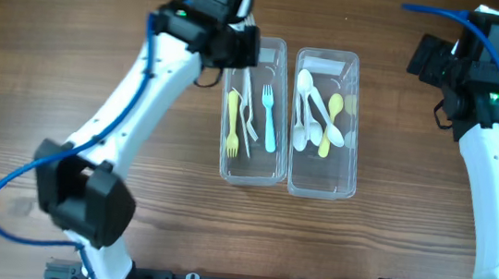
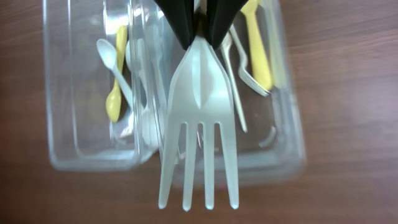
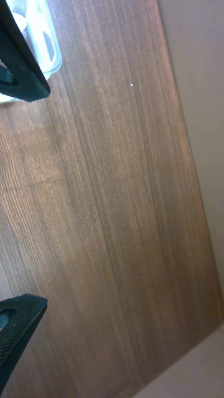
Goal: Pack container
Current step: 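Carry the white fork into the left container and release it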
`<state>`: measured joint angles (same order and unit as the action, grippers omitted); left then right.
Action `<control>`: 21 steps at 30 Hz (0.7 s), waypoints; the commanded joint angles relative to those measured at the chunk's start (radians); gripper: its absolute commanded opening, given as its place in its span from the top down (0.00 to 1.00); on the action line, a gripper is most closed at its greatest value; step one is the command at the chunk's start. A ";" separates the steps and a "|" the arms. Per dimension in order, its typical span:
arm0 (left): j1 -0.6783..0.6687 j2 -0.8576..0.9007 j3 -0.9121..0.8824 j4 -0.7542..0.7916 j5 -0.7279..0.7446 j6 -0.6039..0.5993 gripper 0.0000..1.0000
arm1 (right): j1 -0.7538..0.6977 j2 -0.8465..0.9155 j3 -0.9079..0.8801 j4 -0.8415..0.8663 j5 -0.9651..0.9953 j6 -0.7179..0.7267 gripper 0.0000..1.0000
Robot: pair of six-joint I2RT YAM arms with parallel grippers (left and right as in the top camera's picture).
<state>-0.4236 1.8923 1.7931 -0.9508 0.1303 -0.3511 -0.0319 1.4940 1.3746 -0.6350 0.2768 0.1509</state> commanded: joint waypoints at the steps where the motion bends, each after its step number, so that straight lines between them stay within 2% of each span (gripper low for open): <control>1: -0.041 0.029 -0.001 -0.004 0.019 -0.047 0.96 | -0.001 0.005 0.007 0.002 0.004 -0.018 0.00; 11: -0.059 0.031 -0.001 -0.013 0.019 -0.047 0.95 | -0.001 0.005 0.007 0.002 0.004 -0.018 0.00; 12: -0.059 0.031 -0.001 -0.015 0.019 -0.047 0.67 | -0.001 0.005 0.007 0.002 0.004 -0.018 0.00; 14: -0.059 0.031 -0.001 -0.016 0.019 -0.046 0.40 | -0.001 0.005 0.007 0.002 0.004 -0.018 0.00; 17: -0.058 0.031 -0.001 -0.015 0.018 -0.046 0.29 | -0.001 0.005 0.007 0.002 0.004 -0.018 0.00; 21: -0.048 0.031 -0.001 -0.015 0.018 -0.046 0.29 | -0.001 0.005 0.007 0.002 0.004 -0.018 0.00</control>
<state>-0.4828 1.9217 1.7916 -0.9649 0.1333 -0.3920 -0.0319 1.4940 1.3746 -0.6350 0.2768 0.1509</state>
